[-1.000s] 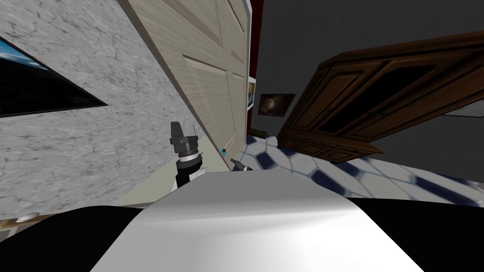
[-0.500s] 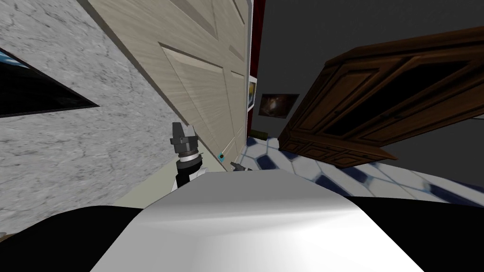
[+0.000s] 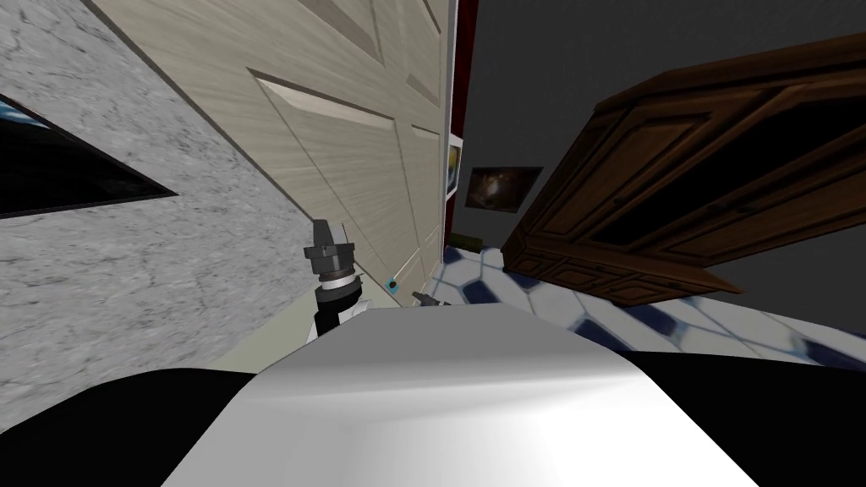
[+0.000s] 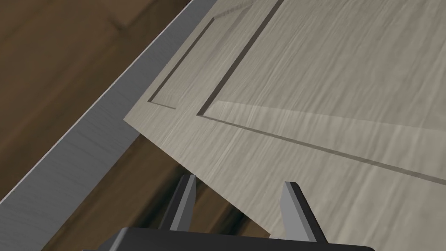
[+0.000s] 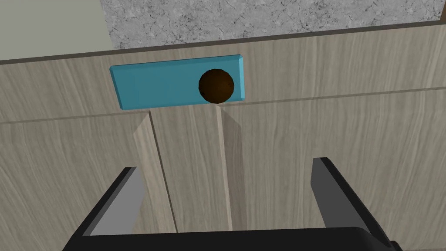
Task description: Push the door open
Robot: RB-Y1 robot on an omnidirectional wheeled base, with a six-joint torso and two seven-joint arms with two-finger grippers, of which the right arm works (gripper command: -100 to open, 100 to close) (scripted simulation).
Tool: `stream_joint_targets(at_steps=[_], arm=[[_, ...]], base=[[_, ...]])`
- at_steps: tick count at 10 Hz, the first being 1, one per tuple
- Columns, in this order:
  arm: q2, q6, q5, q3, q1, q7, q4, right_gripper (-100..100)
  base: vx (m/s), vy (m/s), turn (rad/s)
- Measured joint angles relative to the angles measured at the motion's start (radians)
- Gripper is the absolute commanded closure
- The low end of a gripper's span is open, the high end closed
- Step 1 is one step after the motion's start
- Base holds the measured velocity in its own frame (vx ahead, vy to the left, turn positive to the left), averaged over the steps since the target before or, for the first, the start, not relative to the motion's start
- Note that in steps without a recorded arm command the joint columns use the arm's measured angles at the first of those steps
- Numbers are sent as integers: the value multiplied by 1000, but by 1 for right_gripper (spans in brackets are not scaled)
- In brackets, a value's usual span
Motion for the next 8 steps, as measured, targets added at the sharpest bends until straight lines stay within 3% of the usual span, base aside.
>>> stream_joint_targets(at_steps=[3,6,7,8], arm=[[19,-4,3,-12,5,7,21,-100],[36,-7,6,-24,10,15,39,-100],[37,-8,7,-24,10,15,40,100],[37,-7,7,-24,10,15,39,100]], base=[[122,201,46],[87,141,26],[-2,-12,1],[-14,-35,6]])
